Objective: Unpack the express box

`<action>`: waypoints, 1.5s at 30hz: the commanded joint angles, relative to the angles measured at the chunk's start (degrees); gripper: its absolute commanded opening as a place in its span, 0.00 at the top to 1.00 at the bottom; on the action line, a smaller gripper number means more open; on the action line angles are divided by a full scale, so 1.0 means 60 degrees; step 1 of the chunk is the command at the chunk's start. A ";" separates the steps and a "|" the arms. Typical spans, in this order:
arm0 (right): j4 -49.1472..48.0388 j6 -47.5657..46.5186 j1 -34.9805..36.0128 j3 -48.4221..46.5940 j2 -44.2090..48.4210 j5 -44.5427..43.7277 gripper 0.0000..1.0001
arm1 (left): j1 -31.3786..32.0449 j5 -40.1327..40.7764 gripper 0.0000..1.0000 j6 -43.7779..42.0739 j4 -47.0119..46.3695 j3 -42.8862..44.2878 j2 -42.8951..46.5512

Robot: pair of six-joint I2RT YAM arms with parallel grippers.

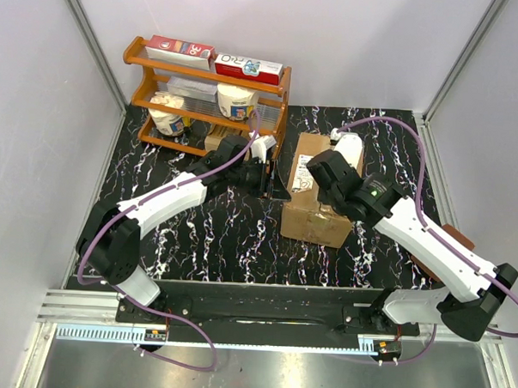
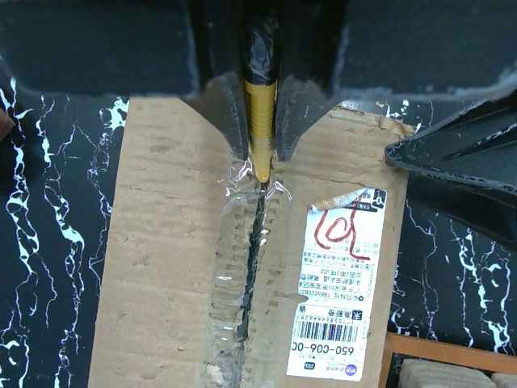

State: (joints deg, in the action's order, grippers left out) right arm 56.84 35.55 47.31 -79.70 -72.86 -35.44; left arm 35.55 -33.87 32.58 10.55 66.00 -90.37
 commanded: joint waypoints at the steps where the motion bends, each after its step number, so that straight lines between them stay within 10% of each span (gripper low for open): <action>1: -0.0420 -0.0271 -0.0063 -0.0222 -0.0176 -0.0643 1.00 | -0.0022 0.0430 0.46 -0.0420 0.0439 -0.0057 0.0164; 20: 0.1953 -0.0827 -0.0063 -0.1907 -0.0484 0.3371 1.00 | -0.0007 0.0635 0.46 -0.0156 0.0396 -0.0072 0.0061; 45: 0.0239 -0.0564 -0.0224 -0.1189 0.0981 0.2947 1.00 | -0.0007 0.0561 0.44 -0.0200 0.0396 -0.0101 0.0149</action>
State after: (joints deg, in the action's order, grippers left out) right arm 61.41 31.86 45.98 -88.40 -66.41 -19.77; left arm 35.51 -32.51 33.06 10.66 65.98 -90.08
